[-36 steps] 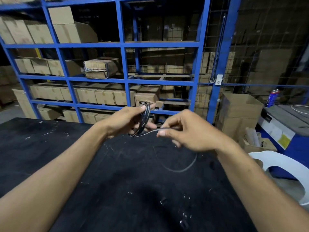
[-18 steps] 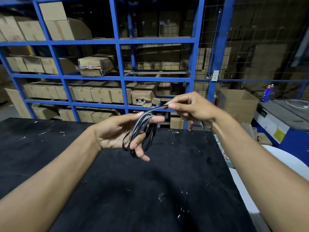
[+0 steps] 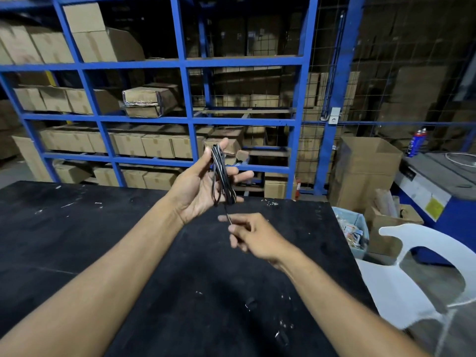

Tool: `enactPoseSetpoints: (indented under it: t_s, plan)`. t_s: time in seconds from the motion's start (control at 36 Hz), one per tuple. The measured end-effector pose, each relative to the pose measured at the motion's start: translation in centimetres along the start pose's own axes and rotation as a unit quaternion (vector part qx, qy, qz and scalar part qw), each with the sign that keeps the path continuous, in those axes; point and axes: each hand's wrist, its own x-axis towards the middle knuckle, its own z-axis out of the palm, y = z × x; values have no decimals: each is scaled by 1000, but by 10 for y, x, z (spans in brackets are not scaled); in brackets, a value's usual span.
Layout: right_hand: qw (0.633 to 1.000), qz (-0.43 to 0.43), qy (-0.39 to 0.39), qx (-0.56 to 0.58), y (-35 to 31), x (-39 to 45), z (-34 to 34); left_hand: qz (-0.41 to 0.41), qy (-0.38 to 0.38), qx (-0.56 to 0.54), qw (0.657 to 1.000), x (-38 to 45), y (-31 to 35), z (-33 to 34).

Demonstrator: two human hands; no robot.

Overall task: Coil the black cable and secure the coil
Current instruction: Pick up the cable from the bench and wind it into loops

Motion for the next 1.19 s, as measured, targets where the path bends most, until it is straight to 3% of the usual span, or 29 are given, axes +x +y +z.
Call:
enactPoseSetpoints:
  t_s: [0.11,0.25,0.42,0.58,0.67,0.78,0.89,1.03,1.11,1.19]
  plan:
    - [987,-2,9,-159,-11,-3,-3,-5,40,53,998,7,-5,-2]
    - [941,-16,-8,-339,-29,-11,-19,-1,76,143,987,9,-14,-6]
    - [881,-130,53,-453,-46,-20,-26,-18,67,330,942,8,-24,-8]
    - [872,-201,95,-436,-59,-21,-39,-35,28,370,928,4,-22,-1]
    - [878,-219,159,-395,-58,-20,-41,-18,12,429,903,2,-18,5]
    - [909,-201,159,-330,-58,-18,-48,-19,-8,437,899,-4,-17,14]
    - [915,-176,176,-317,-58,-16,-55,-42,-11,475,879,-4,-18,14]
    - [924,-165,224,-260,-51,-13,-62,-58,-34,435,898,-6,-28,16]
    - [934,-170,213,-232,-48,-12,-68,-46,-47,436,898,-6,-30,21]
    - [948,-180,132,-230,-48,-12,-76,-39,-55,447,892,-7,-30,25]
